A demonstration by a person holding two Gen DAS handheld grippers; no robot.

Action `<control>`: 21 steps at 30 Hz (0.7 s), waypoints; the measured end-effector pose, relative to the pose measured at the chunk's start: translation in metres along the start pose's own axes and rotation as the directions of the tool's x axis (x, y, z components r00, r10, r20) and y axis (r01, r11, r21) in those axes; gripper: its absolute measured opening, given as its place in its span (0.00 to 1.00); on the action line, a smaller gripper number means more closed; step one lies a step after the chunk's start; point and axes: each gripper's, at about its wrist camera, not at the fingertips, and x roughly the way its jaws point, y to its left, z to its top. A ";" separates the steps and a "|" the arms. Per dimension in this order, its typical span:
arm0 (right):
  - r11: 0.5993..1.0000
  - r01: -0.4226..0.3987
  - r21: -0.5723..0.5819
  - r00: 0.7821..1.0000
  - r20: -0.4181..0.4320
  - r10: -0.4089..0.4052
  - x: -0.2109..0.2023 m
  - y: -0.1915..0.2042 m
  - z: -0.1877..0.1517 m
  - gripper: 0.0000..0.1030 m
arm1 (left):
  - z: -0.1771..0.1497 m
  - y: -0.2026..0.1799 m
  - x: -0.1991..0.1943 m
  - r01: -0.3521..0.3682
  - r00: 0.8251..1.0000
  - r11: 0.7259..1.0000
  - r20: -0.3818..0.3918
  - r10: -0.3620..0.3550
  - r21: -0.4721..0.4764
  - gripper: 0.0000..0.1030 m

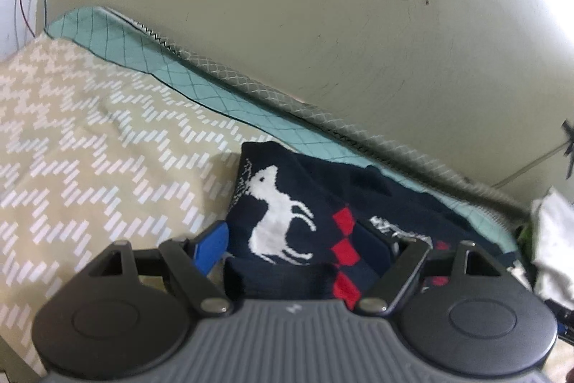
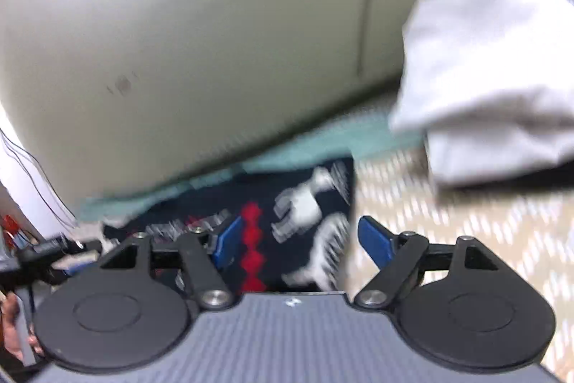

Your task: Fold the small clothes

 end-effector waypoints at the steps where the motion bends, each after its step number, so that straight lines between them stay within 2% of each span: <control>1: 1.000 -0.002 -0.004 0.999 -0.035 0.002 0.007 0.000 -0.004 0.43 | -0.001 -0.001 0.003 -0.025 1.000 1.000 -0.005 0.025 0.015 0.74; 2: 1.000 0.000 -0.015 0.998 -0.067 -0.001 0.014 0.001 -0.010 0.09 | -0.002 -0.002 0.007 -0.046 0.999 0.999 -0.013 0.046 0.022 0.72; 3: 0.999 0.019 -0.050 0.998 -0.059 -0.022 0.018 0.004 -0.014 0.08 | -0.003 -0.003 0.009 -0.058 0.998 0.998 0.000 0.058 0.035 0.72; 5: 0.975 0.125 -0.184 0.992 0.004 -0.127 0.023 0.014 -0.017 0.02 | -0.004 -0.005 0.010 -0.083 0.997 0.995 0.006 0.083 0.052 0.72; 6: 0.966 0.154 -0.207 0.988 0.024 -0.153 0.026 0.016 -0.018 0.02 | -0.004 -0.005 0.010 -0.088 0.996 0.994 0.008 0.088 0.058 0.73; 9: 0.967 0.181 -0.180 0.984 0.032 -0.178 0.022 0.021 -0.016 0.07 | -0.004 -0.005 0.009 -0.089 0.996 0.994 0.011 0.088 0.057 0.73; 12: 0.993 0.063 -0.104 0.998 0.005 -0.063 -0.002 0.015 -0.021 0.54 | -0.004 -0.003 0.008 -0.080 0.997 0.996 0.013 0.079 0.048 0.76; 14: 0.997 0.003 -0.083 1.000 0.005 -0.003 -0.023 0.011 -0.027 0.52 | -0.004 -0.004 0.006 -0.070 0.997 0.996 0.015 0.069 0.051 0.77; 18: 0.995 -0.043 -0.091 0.999 -0.012 0.042 -0.066 0.007 -0.048 0.52 | -0.007 -0.022 -0.008 -0.043 0.998 0.993 0.048 0.038 0.113 0.77; 21: 0.991 -0.072 -0.111 0.997 -0.028 0.069 -0.093 0.003 -0.061 0.52 | -0.014 -0.034 -0.043 0.050 0.994 0.989 0.085 -0.062 0.137 0.77</control>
